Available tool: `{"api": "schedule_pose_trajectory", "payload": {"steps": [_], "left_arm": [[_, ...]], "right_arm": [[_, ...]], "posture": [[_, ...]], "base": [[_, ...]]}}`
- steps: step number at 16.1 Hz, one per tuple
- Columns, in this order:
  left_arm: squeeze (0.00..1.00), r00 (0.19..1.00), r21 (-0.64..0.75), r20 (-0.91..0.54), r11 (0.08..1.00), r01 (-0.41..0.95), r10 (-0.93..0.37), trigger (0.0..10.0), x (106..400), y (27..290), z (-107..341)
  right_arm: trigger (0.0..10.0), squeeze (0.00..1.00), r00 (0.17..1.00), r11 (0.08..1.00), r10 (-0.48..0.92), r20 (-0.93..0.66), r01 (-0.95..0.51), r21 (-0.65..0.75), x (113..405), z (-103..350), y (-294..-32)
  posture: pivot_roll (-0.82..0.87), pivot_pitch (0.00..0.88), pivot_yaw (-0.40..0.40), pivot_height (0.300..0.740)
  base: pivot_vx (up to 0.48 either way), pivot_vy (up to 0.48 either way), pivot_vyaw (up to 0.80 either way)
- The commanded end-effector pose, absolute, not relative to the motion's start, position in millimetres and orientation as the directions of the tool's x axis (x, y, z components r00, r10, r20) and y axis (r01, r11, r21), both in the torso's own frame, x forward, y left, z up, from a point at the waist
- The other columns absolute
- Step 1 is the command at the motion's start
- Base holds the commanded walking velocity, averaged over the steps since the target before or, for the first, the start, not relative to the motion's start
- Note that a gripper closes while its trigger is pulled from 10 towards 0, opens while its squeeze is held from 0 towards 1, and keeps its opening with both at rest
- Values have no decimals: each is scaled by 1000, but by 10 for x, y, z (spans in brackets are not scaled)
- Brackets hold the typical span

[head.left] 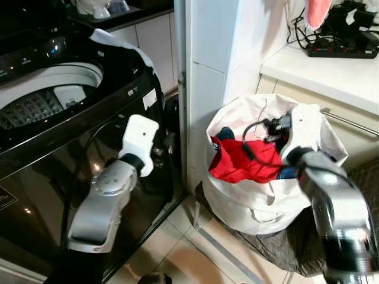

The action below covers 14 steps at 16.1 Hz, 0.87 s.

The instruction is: Clothes washing

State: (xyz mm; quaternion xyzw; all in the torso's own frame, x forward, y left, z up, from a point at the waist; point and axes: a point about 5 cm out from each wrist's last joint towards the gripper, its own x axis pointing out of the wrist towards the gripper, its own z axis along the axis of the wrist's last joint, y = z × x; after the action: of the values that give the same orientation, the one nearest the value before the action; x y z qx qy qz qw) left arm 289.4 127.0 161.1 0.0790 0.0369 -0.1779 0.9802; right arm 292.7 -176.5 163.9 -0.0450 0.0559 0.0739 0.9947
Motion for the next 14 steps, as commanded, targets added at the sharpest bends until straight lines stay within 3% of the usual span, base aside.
{"api": "schedule_pose_trajectory", "payload": {"steps": [1,6,11,14], "left_arm": [[0,951,108,-72,946,306,-300,10000,2941,1286,1656],[0,945,119,-63,938,327,-321,10000,2931,1292,1659],[0,943,109,-50,936,334,-330,10000,2966,1266,1679],[0,943,110,-12,937,331,-332,10000,2982,1261,1722]], "right_arm": [[10000,0,983,986,144,-118,-152,-66,2809,1608,-1693],[10000,0,982,998,63,-177,-64,-1,2572,1503,-1685],[10000,0,985,999,32,-170,-33,-2,2524,1552,-1748],[10000,0,986,998,56,-160,-56,1,2501,1627,-1724]], "posture": [[20,0,39,740],[12,0,43,740],[-3,0,55,740],[-15,0,61,740]], "base": [[0,0,0],[155,0,0],[267,0,-736],[90,0,0]]}}
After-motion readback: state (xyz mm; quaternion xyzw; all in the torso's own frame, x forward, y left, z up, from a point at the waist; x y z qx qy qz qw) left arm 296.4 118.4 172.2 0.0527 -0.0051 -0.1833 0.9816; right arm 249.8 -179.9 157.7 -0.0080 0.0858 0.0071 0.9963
